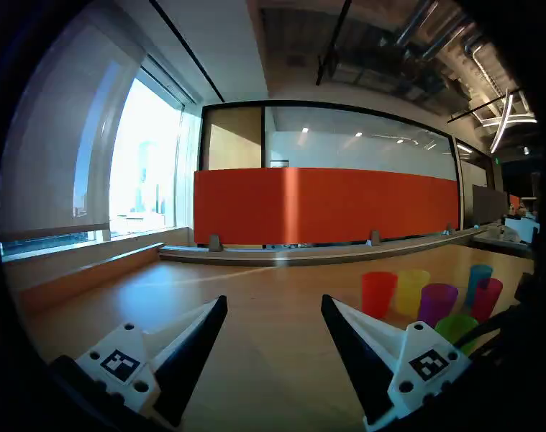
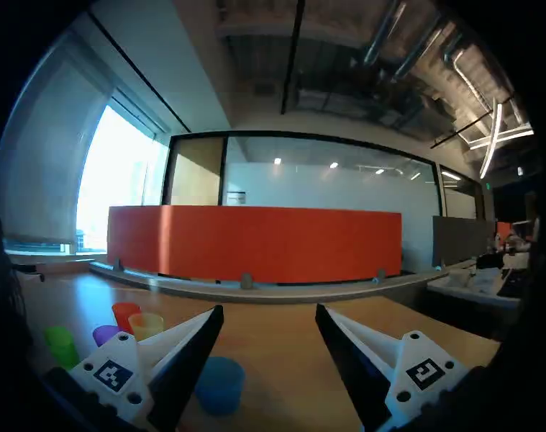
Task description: Pour water
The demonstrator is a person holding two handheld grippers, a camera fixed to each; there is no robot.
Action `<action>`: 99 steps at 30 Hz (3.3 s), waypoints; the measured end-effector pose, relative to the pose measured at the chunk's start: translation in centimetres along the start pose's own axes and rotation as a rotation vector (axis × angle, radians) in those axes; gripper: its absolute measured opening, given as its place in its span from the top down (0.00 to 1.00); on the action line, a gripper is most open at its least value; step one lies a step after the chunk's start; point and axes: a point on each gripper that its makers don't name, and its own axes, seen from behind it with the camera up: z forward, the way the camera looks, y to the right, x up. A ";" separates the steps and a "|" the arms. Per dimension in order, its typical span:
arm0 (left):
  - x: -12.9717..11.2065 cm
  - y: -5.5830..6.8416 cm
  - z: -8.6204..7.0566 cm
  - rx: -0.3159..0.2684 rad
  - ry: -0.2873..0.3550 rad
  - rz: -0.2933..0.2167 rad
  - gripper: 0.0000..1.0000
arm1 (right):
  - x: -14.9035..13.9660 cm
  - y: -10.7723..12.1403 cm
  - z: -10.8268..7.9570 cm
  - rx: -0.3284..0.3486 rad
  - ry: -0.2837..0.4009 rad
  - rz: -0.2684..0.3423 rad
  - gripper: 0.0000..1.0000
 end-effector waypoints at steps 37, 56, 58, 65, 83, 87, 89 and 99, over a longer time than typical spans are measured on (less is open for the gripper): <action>0.0 0.0 0.0 0.000 0.000 0.000 0.03 | -5.2 1.8 0.4 -0.020 -0.094 0.021 0.01; 0.0 0.0 0.0 0.000 0.000 0.000 0.03 | -5.2 1.7 0.4 -0.014 -0.095 0.023 0.01; 0.0 0.0 0.0 0.000 0.000 0.000 0.03 | -5.2 1.7 0.3 -0.014 -0.096 0.023 0.01; 0.0 0.0 0.0 0.000 0.000 0.000 0.03 | -5.3 1.7 0.3 -0.014 -0.097 0.023 0.01; 0.0 0.0 0.0 0.000 0.000 0.000 0.03 | -5.3 1.7 0.4 -0.014 -0.097 0.022 0.01; 0.0 0.0 0.0 0.000 0.000 0.000 0.03 | -5.3 1.7 0.3 -0.014 -0.097 0.022 0.01; 0.0 0.0 0.0 0.000 0.000 0.000 0.03 | -5.3 1.7 0.3 -0.014 -0.097 0.022 0.01; 0.0 0.0 0.1 0.000 0.000 0.000 0.03 | -5.3 1.7 0.3 -0.014 -0.097 0.022 0.01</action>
